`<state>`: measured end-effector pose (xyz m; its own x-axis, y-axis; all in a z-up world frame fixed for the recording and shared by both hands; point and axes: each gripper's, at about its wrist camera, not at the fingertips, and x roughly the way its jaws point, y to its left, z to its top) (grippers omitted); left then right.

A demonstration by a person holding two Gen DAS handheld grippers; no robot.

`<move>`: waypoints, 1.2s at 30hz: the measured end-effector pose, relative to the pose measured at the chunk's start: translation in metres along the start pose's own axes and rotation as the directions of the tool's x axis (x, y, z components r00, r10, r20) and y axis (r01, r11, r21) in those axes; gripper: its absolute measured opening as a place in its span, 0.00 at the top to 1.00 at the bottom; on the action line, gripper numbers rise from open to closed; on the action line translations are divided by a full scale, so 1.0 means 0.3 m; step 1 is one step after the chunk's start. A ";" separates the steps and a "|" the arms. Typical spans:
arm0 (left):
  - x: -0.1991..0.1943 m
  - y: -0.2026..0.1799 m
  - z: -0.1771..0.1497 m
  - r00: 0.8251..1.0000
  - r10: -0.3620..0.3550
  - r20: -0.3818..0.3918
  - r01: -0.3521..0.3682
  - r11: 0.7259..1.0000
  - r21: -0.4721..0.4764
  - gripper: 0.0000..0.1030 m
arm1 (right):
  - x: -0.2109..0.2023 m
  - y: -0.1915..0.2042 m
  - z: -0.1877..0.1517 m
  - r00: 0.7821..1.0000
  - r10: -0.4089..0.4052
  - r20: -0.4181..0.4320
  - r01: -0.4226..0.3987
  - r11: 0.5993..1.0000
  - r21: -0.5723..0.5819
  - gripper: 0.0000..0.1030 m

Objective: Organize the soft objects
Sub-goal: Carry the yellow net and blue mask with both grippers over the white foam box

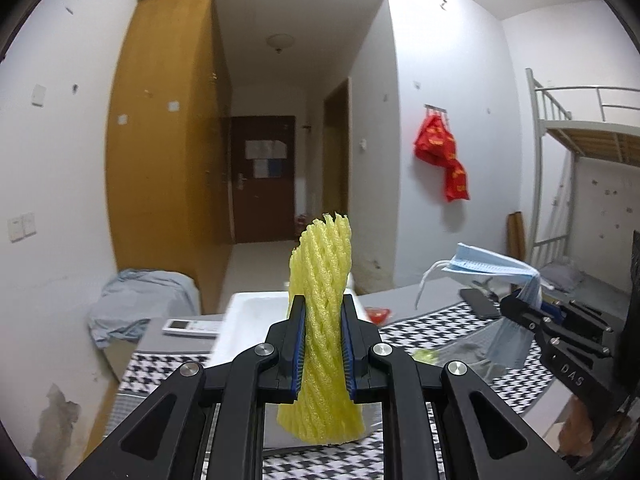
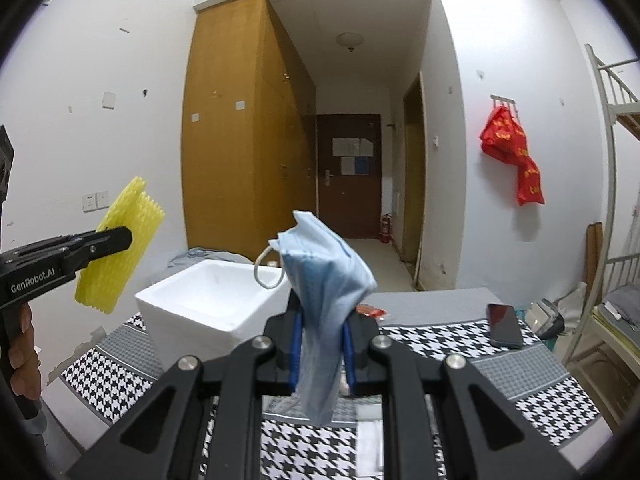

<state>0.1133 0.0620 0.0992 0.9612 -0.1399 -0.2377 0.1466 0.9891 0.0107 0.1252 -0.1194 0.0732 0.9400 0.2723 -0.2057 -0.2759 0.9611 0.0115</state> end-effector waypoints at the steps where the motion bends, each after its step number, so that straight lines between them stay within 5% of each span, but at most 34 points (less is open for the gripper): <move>1: -0.004 0.010 -0.006 1.000 0.009 0.001 -0.009 1.000 -0.001 0.84 | 0.004 0.010 0.001 1.000 0.005 -0.001 -0.005 1.000 -0.003 0.80; 14: -0.009 0.093 -0.061 0.997 0.079 0.004 -0.078 0.996 -0.047 0.84 | 0.061 0.093 0.037 0.998 0.063 -0.016 -0.064 0.996 -0.064 0.80; 36: 0.109 0.144 -0.048 0.995 0.089 -0.036 -0.091 0.994 -0.067 0.84 | 0.259 0.200 0.097 0.982 0.166 -0.085 -0.175 0.979 -0.104 0.80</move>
<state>0.1477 0.1008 0.0779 0.9613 -0.0498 -0.2708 0.0426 0.9986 -0.0323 0.1874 -0.0394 0.0864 0.8604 0.4233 -0.2839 -0.4553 0.8887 -0.0548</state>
